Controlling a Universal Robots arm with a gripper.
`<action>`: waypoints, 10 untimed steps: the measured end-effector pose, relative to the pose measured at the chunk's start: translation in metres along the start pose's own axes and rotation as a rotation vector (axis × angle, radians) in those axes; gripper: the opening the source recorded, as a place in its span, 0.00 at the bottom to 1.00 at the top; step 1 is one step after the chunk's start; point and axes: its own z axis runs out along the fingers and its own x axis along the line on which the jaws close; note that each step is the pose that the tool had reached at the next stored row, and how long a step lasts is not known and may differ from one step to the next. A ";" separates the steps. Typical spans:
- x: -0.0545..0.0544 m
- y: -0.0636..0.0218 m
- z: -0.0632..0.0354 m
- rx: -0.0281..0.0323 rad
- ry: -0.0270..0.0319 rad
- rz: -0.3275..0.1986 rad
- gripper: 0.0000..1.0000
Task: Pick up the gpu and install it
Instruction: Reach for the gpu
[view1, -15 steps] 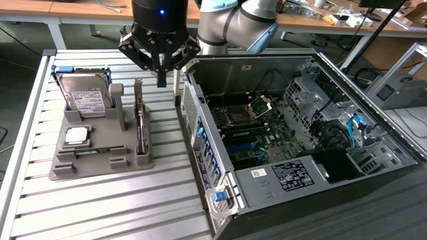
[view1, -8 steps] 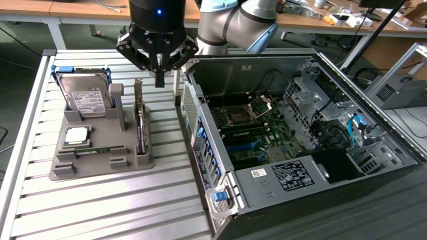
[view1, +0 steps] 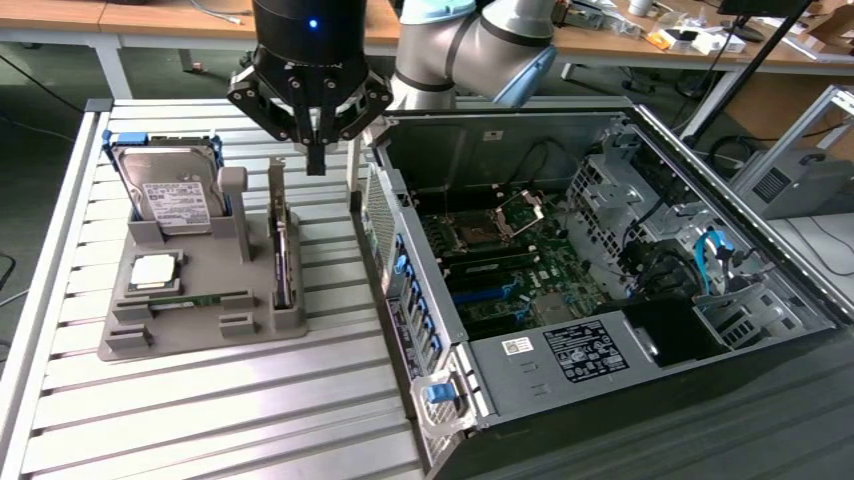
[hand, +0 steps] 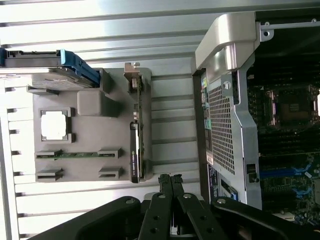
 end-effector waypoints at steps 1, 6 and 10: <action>0.000 0.0000 0.0000 -0.0001 0.0000 0.000 0.13; 0.003 -0.0002 0.0000 0.0000 0.0000 0.000 0.13; 0.004 -0.0003 0.0000 0.0000 0.0000 0.000 0.13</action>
